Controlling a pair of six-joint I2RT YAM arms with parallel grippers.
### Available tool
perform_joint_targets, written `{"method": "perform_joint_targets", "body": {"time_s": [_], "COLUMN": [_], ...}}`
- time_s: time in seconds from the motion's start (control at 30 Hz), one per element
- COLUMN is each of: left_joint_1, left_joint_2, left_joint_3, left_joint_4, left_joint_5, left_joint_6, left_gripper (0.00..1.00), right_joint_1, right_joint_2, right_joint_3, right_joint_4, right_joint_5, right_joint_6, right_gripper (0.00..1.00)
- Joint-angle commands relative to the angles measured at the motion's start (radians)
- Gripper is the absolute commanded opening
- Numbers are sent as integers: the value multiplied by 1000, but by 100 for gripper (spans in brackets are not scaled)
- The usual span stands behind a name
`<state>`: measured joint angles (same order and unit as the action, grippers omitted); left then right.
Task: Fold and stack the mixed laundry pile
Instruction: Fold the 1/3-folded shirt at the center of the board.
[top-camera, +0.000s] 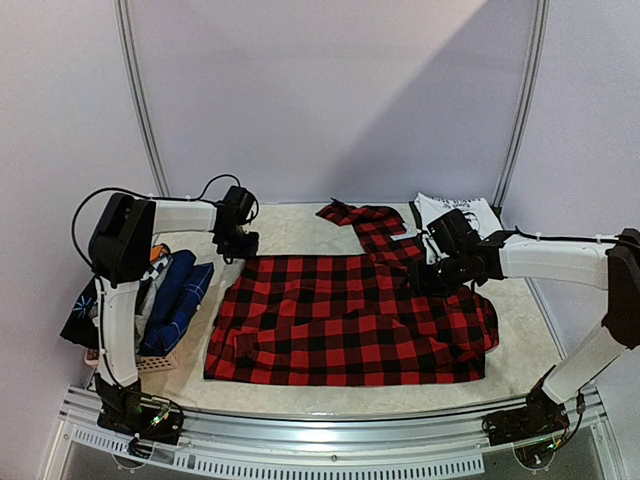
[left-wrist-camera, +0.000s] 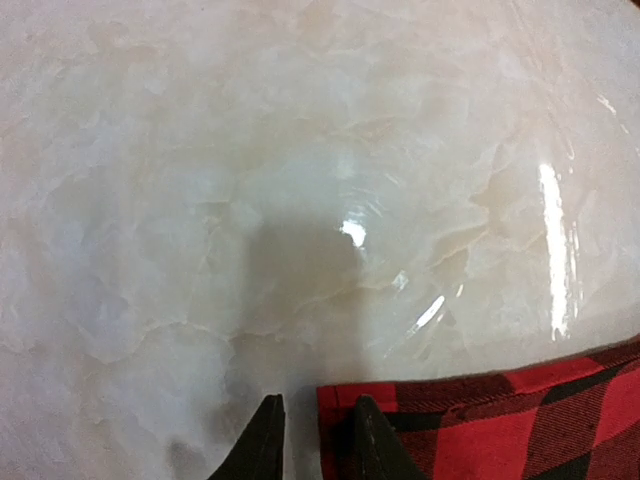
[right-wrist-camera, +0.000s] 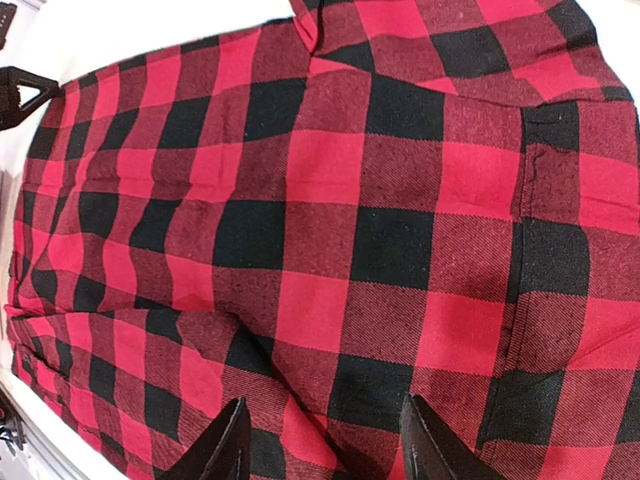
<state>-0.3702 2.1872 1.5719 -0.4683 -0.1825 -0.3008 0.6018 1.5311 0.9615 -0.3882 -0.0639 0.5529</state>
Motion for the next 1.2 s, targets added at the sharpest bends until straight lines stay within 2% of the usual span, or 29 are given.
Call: {"method": "perform_joint_targets", "body": {"time_s": [0.0, 0.3, 0.4, 0.53, 0.9, 1.17], "left_joint_1": [5, 1, 1, -2, -17, -19], "left_joint_2": [31, 29, 35, 35, -86, -142], "left_joint_3": [21, -1, -6, -18, -130, -187], "left_joint_4": [-9, 10, 25, 53, 145, 190], "left_joint_5": [50, 91, 107, 127, 157, 175], "left_joint_6": [11, 6, 3, 8, 22, 21], "left_gripper": [24, 22, 15, 0, 0, 0], "right_joint_1": [-5, -6, -5, -6, -70, -150], "right_joint_2": [25, 26, 25, 14, 22, 94], "right_joint_3": [-3, -1, -1, -4, 36, 152], "right_joint_4": [14, 14, 11, 9, 14, -22], "right_joint_5": [-16, -16, -16, -2, 9, 22], "right_joint_6": [-13, -11, -11, -11, 5, -1], "right_gripper": [51, 51, 51, 51, 51, 51]}}
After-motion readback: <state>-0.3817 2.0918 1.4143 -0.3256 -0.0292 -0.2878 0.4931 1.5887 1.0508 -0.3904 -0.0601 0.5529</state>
